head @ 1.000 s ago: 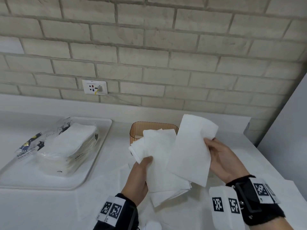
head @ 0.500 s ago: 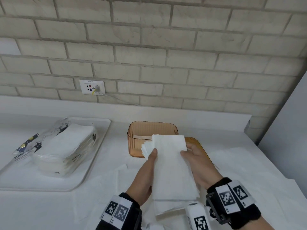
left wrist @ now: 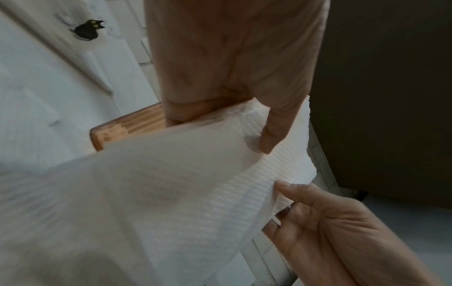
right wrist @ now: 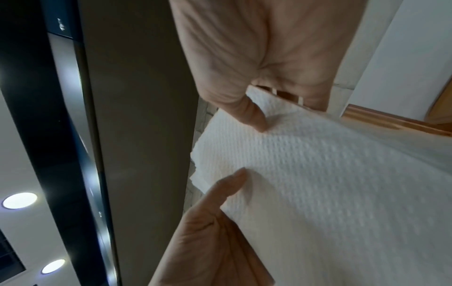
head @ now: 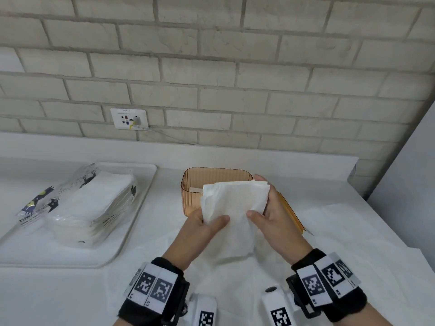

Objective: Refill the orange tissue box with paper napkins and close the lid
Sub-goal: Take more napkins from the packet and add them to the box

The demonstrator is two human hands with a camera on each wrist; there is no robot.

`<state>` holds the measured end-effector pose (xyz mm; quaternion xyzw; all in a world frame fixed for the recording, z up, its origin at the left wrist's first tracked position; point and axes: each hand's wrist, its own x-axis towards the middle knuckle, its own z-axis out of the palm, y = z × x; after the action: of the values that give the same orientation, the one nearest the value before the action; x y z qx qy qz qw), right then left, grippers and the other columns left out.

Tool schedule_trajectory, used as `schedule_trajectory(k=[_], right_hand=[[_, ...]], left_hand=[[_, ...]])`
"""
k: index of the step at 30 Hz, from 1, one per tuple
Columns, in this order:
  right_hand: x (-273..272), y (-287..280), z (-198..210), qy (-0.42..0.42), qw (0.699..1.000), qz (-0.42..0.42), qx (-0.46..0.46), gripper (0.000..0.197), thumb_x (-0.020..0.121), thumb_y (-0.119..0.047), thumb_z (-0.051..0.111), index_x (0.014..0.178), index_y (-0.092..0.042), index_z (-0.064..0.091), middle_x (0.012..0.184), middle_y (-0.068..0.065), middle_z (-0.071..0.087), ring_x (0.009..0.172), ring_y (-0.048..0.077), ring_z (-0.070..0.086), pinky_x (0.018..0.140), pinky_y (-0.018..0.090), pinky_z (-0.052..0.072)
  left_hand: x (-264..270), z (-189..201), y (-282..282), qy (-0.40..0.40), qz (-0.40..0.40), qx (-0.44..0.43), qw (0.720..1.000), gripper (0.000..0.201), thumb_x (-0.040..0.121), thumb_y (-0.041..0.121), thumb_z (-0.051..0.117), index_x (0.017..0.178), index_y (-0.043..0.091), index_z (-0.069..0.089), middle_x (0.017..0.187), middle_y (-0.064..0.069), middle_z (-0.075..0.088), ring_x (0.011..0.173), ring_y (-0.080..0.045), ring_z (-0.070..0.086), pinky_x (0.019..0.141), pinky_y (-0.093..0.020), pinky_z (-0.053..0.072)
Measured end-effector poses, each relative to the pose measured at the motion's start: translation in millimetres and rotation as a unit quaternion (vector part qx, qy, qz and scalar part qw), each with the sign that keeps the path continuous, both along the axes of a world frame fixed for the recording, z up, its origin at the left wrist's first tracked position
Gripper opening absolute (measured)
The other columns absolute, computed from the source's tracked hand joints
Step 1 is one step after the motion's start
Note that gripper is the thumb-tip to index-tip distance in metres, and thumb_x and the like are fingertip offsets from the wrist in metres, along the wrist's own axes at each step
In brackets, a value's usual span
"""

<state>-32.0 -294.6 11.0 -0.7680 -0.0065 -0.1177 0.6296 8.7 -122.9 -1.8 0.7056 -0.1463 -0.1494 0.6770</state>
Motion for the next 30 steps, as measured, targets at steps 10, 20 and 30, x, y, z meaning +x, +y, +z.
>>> schedule_trajectory(k=[10, 20, 30], right_hand=[[-5, 14, -43, 0.132, 0.99, 0.011, -0.048, 0.05, 0.089, -0.006, 0.054, 0.121, -0.039, 0.035, 0.121, -0.006, 0.057, 0.112, 0.011, 0.056, 0.097, 0.036, 0.048], [-9, -2, -43, 0.14, 0.943, 0.093, 0.287, 0.078, 0.047, -0.031, 0.09, 0.117, -0.012, 0.06, 0.118, 0.009, 0.067, 0.105, 0.021, 0.065, 0.08, 0.028, 0.056], [-12, -30, -37, 0.148, 0.982, 0.001, 0.114, 0.032, 0.087, -0.008, 0.059, 0.117, -0.017, 0.059, 0.109, 0.0, 0.071, 0.103, 0.017, 0.066, 0.09, 0.031, 0.052]], left_hand=[[-4, -25, -1, 0.011, -0.007, 0.083, 0.996, 0.015, 0.089, 0.022, 0.064, 0.105, 0.024, 0.062, 0.095, 0.008, 0.07, 0.086, -0.006, 0.068, 0.07, -0.018, 0.054], [-4, -12, -1, 0.156, 0.007, -0.313, 0.937, 0.039, 0.09, 0.017, 0.06, 0.128, 0.009, 0.052, 0.123, -0.011, 0.066, 0.114, -0.027, 0.063, 0.092, -0.043, 0.054], [13, -45, 52, 0.093, -0.061, 0.013, 0.994, 0.048, 0.065, 0.031, 0.083, 0.109, 0.018, 0.067, 0.104, 0.002, 0.074, 0.094, -0.017, 0.07, 0.075, -0.03, 0.056]])
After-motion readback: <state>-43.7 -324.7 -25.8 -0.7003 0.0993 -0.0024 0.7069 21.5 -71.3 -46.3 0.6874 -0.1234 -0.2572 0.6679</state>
